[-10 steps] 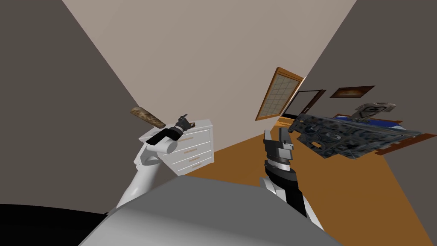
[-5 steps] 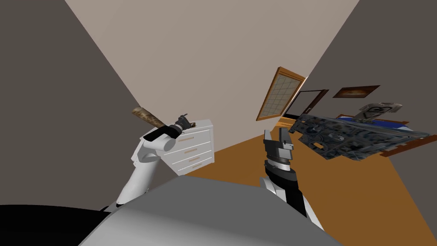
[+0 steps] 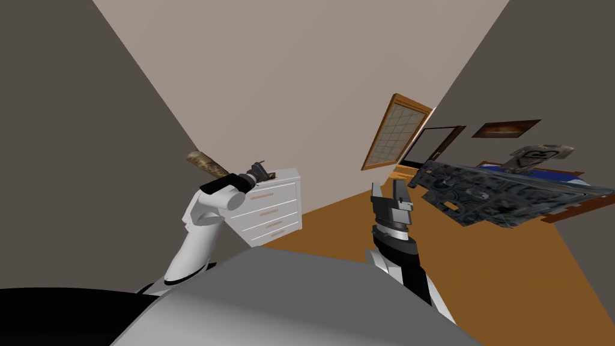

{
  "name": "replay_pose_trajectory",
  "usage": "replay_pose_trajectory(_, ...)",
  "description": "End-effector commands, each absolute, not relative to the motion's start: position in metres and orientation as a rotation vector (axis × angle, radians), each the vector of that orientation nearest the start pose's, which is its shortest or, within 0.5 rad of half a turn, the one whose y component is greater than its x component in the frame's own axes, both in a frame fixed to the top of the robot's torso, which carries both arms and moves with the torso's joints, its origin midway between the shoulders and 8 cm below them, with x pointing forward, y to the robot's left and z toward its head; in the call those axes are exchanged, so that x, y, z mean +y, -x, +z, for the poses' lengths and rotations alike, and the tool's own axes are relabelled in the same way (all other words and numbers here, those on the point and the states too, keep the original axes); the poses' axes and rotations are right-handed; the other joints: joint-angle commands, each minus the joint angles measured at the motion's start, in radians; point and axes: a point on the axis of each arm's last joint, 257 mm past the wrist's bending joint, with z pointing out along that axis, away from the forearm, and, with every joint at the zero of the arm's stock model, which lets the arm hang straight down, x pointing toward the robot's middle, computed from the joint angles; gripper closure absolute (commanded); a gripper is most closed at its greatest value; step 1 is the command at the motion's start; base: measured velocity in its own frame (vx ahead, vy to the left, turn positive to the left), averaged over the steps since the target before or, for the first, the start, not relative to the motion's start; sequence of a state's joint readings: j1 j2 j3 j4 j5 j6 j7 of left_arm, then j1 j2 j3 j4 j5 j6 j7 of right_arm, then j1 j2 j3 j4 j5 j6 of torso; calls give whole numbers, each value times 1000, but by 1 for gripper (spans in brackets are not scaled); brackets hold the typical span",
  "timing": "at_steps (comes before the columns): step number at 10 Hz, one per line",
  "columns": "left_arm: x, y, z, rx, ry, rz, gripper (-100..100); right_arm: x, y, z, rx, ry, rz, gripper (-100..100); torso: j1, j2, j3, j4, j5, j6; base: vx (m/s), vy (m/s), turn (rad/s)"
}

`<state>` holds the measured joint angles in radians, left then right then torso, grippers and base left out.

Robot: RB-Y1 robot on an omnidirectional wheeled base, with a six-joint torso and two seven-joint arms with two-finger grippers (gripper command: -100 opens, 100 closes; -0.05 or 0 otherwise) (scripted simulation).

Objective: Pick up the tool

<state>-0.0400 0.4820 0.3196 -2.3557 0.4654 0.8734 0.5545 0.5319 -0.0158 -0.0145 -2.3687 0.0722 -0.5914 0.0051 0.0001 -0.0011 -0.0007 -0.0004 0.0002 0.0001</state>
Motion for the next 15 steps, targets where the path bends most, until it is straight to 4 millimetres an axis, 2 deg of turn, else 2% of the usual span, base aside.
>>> replay_pose_trajectory(1,327,-484,23,1033,1521,-1528,-100,-266,-308,68,567,-472,1262,0,0,0,0,0,0,0,26,8,35)
replay_pose_trajectory(3,328,-483,15,1048,1552,-1502,-100,-266,-308,68,567,-472,1262,0,0,-1,0,0,0,0,21,5,9)
replay_pose_trajectory(4,325,-483,21,1057,1576,-1522,-100,-266,-308,68,567,-472,1262,0,0,0,0,0,0,0,25,8,32)
replay_pose_trajectory(5,326,-483,14,1069,1601,-1500,-100,-266,-308,68,567,-472,1262,0,0,-1,0,0,0,0,34,8,22)
replay_pose_trajectory(6,322,-482,20,1078,1621,-1520,-100,-266,-308,68,567,-472,1262,0,0,-1,-1,0,0,0,57,14,34)
replay_pose_trajectory(8,324,-481,10,1095,1657,-1486,-100,-266,-308,68,567,-472,1262,0,1,-2,-1,-1,0,0,33,12,7)
replay_pose_trajectory(9,320,-480,13,1110,1686,-1495,-100,-266,-308,68,567,-472,1262,0,0,-1,-1,0,0,0,41,19,35)
replay_pose_trajectory(10,321,-479,6,1121,1709,-1472,-100,-266,-308,68,567,-472,1262,0,1,-2,-1,0,0,0,44,13,17)
replay_pose_trajectory(11,316,-478,11,1135,1729,-1485,-100,-266,-308,68,567,-472,1262,0,1,-2,-1,0,0,0,57,15,29)
replay_pose_trajectory(15,316,-473,-3,1177,1809,-1430,-100,-266,-308,68,567,-472,1262,0,1,-4,-2,-1,0,0,57,18,14)
